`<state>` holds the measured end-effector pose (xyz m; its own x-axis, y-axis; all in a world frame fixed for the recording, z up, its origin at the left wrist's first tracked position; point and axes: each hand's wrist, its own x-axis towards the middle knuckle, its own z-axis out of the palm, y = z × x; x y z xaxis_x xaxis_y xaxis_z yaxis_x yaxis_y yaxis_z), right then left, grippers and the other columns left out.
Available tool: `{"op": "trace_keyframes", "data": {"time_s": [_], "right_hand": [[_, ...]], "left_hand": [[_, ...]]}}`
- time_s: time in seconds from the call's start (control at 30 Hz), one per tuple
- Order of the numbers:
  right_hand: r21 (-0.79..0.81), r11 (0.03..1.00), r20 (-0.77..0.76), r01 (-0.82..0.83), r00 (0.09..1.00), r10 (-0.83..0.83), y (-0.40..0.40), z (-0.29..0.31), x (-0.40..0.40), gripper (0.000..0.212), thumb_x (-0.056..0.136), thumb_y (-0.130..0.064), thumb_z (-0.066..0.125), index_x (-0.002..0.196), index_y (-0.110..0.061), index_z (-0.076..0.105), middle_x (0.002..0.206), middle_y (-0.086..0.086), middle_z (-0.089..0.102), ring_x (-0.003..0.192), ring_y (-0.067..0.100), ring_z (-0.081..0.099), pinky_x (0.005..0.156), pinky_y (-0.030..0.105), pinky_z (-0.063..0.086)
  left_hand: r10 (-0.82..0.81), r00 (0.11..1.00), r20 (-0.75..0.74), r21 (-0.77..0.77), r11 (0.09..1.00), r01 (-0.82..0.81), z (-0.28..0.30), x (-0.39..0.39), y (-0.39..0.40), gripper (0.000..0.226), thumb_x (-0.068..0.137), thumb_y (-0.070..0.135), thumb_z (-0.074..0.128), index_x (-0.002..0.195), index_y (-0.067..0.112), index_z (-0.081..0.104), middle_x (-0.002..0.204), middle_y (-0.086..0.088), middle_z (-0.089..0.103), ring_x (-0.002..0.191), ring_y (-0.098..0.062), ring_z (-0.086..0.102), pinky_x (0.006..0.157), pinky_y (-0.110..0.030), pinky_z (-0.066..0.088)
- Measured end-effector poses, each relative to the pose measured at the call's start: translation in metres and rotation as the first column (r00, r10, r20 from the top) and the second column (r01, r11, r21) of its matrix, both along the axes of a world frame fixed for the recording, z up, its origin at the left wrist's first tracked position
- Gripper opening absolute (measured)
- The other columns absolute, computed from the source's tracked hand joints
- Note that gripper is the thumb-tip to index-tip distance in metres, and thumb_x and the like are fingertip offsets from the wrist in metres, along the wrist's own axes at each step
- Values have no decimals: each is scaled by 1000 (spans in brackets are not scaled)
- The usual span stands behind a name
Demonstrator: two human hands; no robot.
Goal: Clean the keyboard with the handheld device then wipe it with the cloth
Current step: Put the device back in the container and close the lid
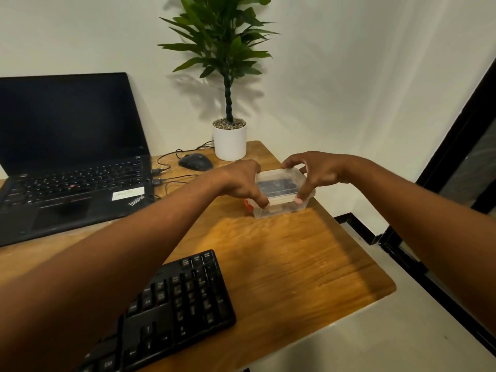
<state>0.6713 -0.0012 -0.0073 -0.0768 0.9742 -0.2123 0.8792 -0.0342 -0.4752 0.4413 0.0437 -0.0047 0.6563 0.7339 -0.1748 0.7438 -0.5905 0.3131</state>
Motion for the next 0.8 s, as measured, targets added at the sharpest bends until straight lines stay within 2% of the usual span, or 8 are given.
{"op": "trace_keyframes", "data": {"time_s": [0.23, 0.37, 0.5, 0.63, 0.8], "right_hand": [[2, 999, -78, 41, 996, -41, -3, -4, 5, 100, 58, -28, 100, 144, -26, 49, 145, -6, 47, 131, 24, 47, 102, 37, 50], [-33, 997, -221, 65, 973, -71, -8, -8, 10, 96, 64, -27, 97, 147, -24, 48, 145, -5, 49, 128, 23, 51, 101, 36, 54], [-61, 981, -515, 184, 836, -188, -8, -14, 15, 61, 90, -16, 77, 145, -18, 51, 143, 3, 57, 127, 26, 57, 101, 42, 55], [-130, 926, -547, 354, 753, -365, -5, -28, 22, 44, 93, -7, 72, 134, -13, 59, 129, 15, 65, 114, 34, 67, 97, 46, 58], [-273, 871, -583, 409, 650, -488, -12, -30, 19, 33, 94, -16, 72, 123, -3, 63, 119, 16, 71, 108, 33, 71, 92, 42, 60]], "left_hand": [[9, 1000, 4, -46, 999, -9, 2, 0, 3, 101, 74, 49, 87, 154, 14, 36, 150, -4, 46, 131, -24, 48, 100, -35, 45], [14, 1000, 5, -63, 998, -14, 2, 1, 3, 101, 75, 48, 87, 155, 14, 35, 151, -5, 46, 132, -25, 47, 97, -33, 43], [19, 1000, 8, -78, 997, -18, 2, 2, 4, 100, 76, 47, 86, 155, 13, 36, 151, -5, 46, 133, -26, 47, 94, -32, 42], [35, 999, 29, -106, 994, -32, -2, 1, 6, 101, 77, 46, 86, 157, 13, 33, 156, -6, 42, 138, -28, 44, 97, -32, 38], [89, 991, 99, -173, 982, -71, -6, -2, 8, 104, 75, 41, 89, 158, 13, 33, 161, -5, 37, 145, -29, 37, 100, -31, 32]]}}
